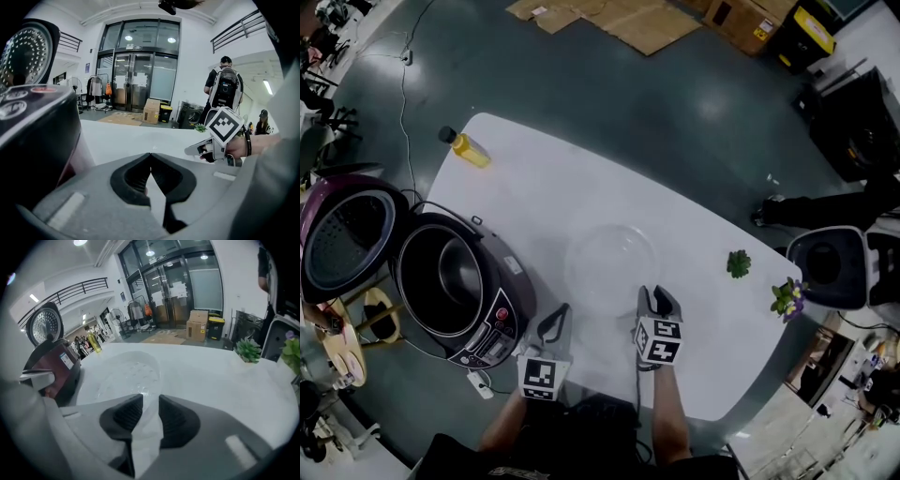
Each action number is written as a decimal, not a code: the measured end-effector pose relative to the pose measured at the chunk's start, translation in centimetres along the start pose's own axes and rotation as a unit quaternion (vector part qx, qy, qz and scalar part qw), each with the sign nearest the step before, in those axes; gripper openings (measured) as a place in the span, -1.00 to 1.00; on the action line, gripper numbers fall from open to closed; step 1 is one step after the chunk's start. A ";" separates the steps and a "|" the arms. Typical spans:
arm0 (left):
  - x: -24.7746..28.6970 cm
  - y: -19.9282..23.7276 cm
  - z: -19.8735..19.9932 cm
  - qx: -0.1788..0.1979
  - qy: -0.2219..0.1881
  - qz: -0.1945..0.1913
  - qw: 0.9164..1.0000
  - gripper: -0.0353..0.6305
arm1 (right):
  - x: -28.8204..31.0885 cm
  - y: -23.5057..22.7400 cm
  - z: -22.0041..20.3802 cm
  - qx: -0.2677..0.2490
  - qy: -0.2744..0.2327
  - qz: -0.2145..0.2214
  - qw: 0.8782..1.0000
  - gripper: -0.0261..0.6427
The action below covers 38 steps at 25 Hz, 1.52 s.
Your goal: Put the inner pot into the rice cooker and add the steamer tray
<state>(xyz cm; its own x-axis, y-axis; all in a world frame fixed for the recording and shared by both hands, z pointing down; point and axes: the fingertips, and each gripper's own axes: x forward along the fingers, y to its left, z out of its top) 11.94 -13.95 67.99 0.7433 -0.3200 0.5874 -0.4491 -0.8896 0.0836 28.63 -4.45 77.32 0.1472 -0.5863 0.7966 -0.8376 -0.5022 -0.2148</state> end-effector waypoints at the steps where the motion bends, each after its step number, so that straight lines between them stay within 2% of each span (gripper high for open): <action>1: 0.0 -0.1 -0.1 0.000 0.000 0.000 1.000 -0.86 | -0.1 -0.2 -0.1 -0.003 0.002 -0.003 1.000 -0.63; 7: -0.3 -0.8 -0.1 0.004 -0.001 -0.005 1.000 -0.86 | -0.9 -1.6 -0.9 -0.036 0.017 -0.025 0.999 -0.80; 10: -0.6 -1.1 0.0 0.007 -0.004 -0.006 1.000 -0.86 | -1.3 -1.7 -1.4 -0.051 0.021 -0.027 0.998 -0.81; 21: -2.9 -1.6 1.4 0.015 -0.031 0.000 0.999 -0.86 | -4.1 -1.2 -1.1 0.036 -0.017 0.010 0.999 -0.83; 29: -5.5 -1.2 3.2 0.026 -0.064 0.002 0.998 -0.86 | -7.4 -0.7 0.7 0.036 -0.056 -0.006 0.998 -0.83; 38: -9.0 -0.9 6.0 0.043 -0.116 -0.011 0.992 -0.86 | -13.4 1.0 4.4 0.054 -0.127 -0.010 0.990 -0.83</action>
<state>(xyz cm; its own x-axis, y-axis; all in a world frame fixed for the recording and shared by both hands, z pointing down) 8.60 -12.24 57.77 0.8511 -0.3574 0.3845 -0.3946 -0.9187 0.0194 28.12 0.11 63.90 0.3028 -0.7099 0.6359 -0.7736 -0.5728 -0.2710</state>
